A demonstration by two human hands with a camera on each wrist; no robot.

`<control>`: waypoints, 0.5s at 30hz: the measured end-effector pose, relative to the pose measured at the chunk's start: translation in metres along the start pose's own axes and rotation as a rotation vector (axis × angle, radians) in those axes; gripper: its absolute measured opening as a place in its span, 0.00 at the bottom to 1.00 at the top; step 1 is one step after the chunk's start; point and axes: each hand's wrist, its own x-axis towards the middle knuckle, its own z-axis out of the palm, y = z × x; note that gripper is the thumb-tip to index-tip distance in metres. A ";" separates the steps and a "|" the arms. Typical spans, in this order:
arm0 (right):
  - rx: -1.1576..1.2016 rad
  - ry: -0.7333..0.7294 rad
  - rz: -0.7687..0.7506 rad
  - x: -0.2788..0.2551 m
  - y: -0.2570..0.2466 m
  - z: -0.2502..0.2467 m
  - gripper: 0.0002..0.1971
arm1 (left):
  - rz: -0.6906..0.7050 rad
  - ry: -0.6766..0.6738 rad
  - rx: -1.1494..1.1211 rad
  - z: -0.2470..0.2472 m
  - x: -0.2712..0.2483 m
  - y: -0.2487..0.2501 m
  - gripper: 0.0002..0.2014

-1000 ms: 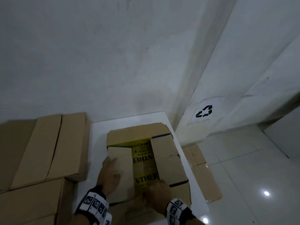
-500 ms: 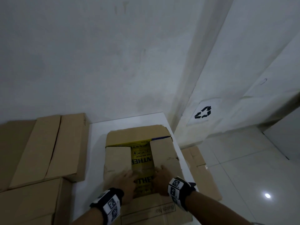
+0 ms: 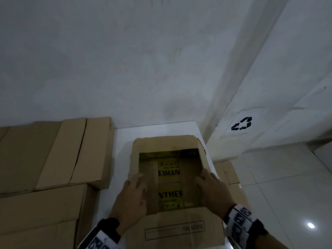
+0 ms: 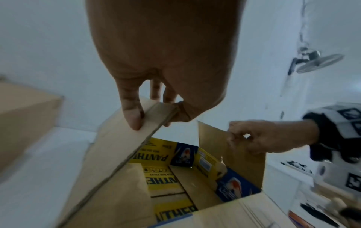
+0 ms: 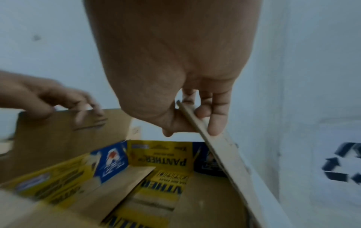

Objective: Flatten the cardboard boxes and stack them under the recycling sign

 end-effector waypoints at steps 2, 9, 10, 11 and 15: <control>0.037 0.044 0.133 -0.008 0.022 -0.002 0.11 | -0.037 0.093 -0.062 -0.002 -0.013 -0.019 0.17; 0.099 -0.050 0.595 -0.038 0.096 0.019 0.17 | -0.341 0.128 -0.149 0.008 -0.028 -0.066 0.29; 0.137 -0.060 0.649 -0.039 0.099 0.023 0.17 | -0.375 0.077 -0.141 0.013 -0.026 -0.069 0.29; 0.197 -0.071 0.705 -0.038 0.100 0.026 0.16 | -0.409 0.017 -0.146 0.019 -0.023 -0.073 0.30; 0.481 -0.120 0.850 -0.029 0.099 0.052 0.23 | -0.493 -0.141 -0.120 0.048 -0.004 -0.083 0.40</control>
